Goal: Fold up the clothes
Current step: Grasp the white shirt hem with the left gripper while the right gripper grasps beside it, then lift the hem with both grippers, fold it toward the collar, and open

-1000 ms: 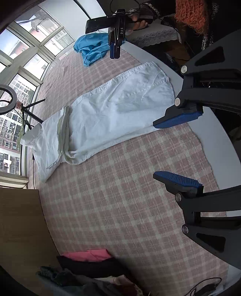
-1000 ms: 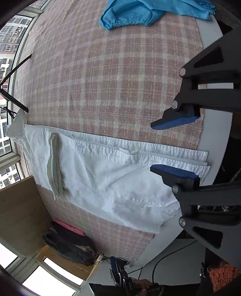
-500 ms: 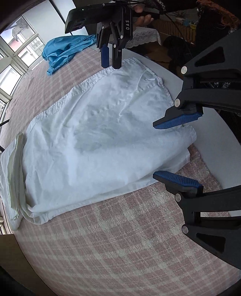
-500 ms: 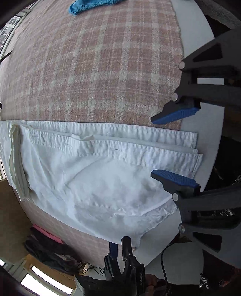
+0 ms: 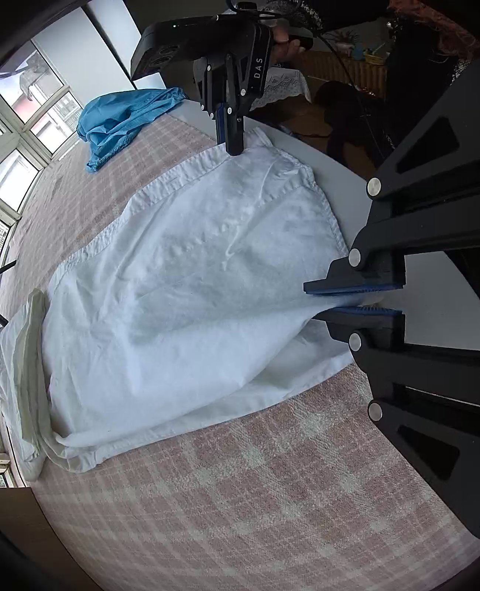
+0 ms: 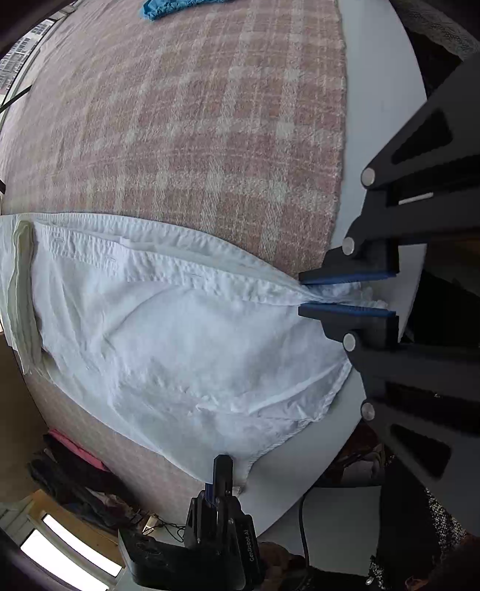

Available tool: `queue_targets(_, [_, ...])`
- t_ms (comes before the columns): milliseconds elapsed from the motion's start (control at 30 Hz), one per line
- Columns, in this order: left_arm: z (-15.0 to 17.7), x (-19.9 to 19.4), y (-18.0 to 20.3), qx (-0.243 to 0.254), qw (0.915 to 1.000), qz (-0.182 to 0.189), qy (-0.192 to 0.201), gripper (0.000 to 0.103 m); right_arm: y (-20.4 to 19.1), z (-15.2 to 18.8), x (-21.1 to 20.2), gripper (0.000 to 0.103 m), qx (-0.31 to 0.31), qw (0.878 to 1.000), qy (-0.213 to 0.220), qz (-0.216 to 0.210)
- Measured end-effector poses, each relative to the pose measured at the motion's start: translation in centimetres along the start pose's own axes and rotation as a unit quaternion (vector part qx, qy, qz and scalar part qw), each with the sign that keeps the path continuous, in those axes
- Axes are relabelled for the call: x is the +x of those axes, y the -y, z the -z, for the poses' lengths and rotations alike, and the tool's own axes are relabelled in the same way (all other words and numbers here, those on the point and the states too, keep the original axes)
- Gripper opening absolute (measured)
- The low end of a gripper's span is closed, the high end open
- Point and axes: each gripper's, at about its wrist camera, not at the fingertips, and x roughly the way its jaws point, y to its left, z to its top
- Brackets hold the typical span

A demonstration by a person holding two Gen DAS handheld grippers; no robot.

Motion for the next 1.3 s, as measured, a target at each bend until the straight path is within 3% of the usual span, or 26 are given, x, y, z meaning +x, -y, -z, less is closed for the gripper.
queue_targets(100, [-0.3, -1.5, -0.4, -0.005, 0.9997, 0.022, 0.013, 0.004, 2.3, 0.0, -2.0, 0.007, 0.056, 0.996, 0.027, -0.064])
queue_targets(233, [-0.6, -3.6, -1.0, -0.011, 0.9981, 0.051, 0.031, 0.004, 4.9, -0.3, -6.0, 0.006, 0.127, 0.977, 0.081, -0.152])
queue_targets(333, [-1.0, -5.0, -1.4, -0.017, 0.9967, 0.068, 0.043, 0.004, 5.7, -1.0, -7.8, 0.006, 0.149, 0.966, 0.100, -0.188])
queue_targets(367, [-1.3, -4.7, -1.7, -0.020, 0.9976, 0.052, 0.041, 0.006, 5.5, -1.4, -8.0, 0.006, 0.147, 0.964, 0.097, -0.197])
queue_targets(533, [-1.1, -1.6, -2.9, -0.061, 0.9980, 0.008, -0.011, 0.028, 4.0, -2.4, -5.8, 0.006, 0.129, 0.977, 0.048, -0.163])
queue_targets(600, [-0.7, -0.7, -3.1, -0.069, 0.9974, -0.013, -0.019, 0.030, 3.8, -2.2, -4.5, 0.006, 0.123, 0.982, 0.033, -0.143])
queue_targets(767, [-0.4, 0.0, -2.8, -0.075, 0.9970, -0.016, -0.008, 0.024, 3.6, -1.4, -2.6, 0.006, 0.118, 0.984, 0.007, -0.135])
queue_targets(833, [-0.2, 0.0, -2.7, -0.068, 0.9975, -0.011, -0.015, 0.002, 3.8, -1.3, -2.0, 0.006, 0.123, 0.983, -0.001, -0.133])
queue_targets(1033, [-0.8, -2.9, -3.1, -0.088, 0.9951, 0.042, 0.018, 0.002, 4.7, -1.9, -3.7, 0.006, 0.145, 0.972, 0.022, -0.184])
queue_targets(1133, [-3.0, -4.5, -3.9, -0.096, 0.9930, 0.058, 0.039, 0.002, 4.8, -3.4, -5.6, 0.006, 0.151, 0.962, 0.045, -0.221])
queue_targets(1300, [-7.4, -7.1, -5.3, -0.102, 0.9892, 0.074, 0.075, 0.002, 5.5, -9.6, -8.2, 0.006, 0.140, 0.958, 0.088, -0.236])
